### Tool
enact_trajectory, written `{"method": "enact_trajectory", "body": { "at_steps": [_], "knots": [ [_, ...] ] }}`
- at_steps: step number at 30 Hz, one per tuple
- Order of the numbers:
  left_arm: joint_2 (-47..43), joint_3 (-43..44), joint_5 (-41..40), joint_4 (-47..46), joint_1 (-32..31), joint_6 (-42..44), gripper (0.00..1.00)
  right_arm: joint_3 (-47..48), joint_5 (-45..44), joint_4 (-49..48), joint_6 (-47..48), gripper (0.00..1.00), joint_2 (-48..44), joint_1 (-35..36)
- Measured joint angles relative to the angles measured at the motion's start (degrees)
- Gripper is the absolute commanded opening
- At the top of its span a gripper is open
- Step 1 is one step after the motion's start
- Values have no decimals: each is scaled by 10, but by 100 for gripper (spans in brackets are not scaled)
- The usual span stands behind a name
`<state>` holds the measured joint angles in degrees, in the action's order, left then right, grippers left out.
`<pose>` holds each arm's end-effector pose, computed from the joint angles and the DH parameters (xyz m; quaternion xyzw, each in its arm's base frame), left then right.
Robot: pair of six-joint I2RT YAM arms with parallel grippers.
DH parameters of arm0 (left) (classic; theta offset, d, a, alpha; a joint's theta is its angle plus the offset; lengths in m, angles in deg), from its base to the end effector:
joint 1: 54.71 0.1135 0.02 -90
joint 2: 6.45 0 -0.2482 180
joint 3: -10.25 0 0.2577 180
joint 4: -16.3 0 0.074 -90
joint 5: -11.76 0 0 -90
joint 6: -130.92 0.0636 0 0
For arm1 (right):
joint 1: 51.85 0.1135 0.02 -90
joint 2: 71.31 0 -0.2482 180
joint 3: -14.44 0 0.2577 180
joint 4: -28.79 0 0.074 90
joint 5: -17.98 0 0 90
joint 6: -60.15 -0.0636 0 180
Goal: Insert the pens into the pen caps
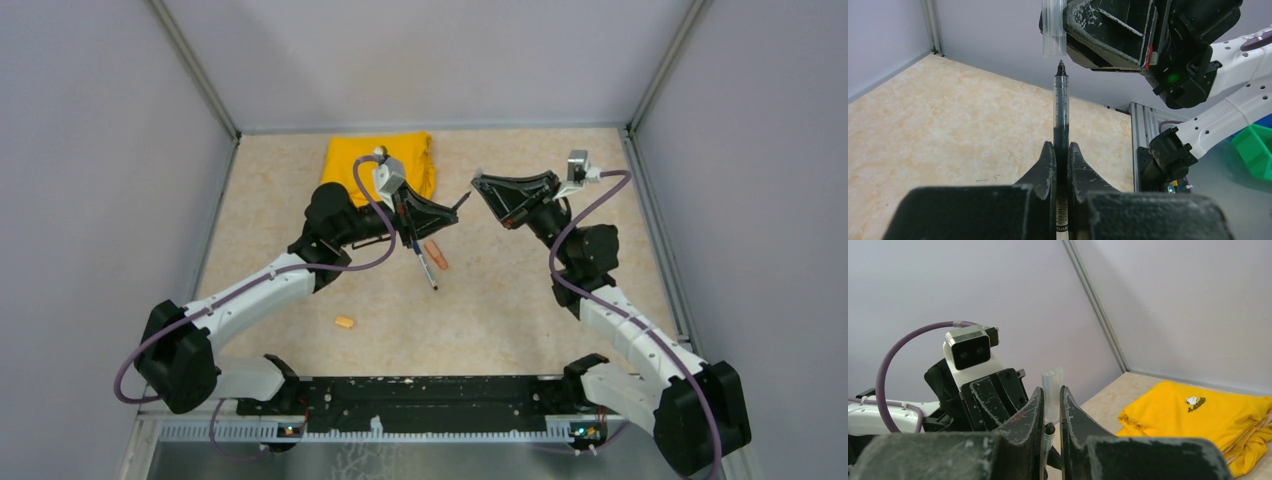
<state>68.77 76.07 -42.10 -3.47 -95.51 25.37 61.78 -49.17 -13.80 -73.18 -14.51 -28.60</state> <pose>0.2285 -0.2468 0.3340 0.3655 0.5419 -0.5199 0.5499 0.2193 0.1211 0.3513 -0.0902 0.4899 0.5519 0.6687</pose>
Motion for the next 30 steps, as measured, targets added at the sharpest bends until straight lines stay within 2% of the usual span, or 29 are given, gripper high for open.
{"method": "enact_trajectory", "body": {
  "at_steps": [24, 30],
  "knots": [
    [-2, -9, -3, 3, 0, 2, 0, -20, 1, 4, -5, 2, 2, 18],
    [-4, -13, -6, 8, 0, 2, 0, -32, -8, 7, -4, 5, -6, 24]
  ]
}}
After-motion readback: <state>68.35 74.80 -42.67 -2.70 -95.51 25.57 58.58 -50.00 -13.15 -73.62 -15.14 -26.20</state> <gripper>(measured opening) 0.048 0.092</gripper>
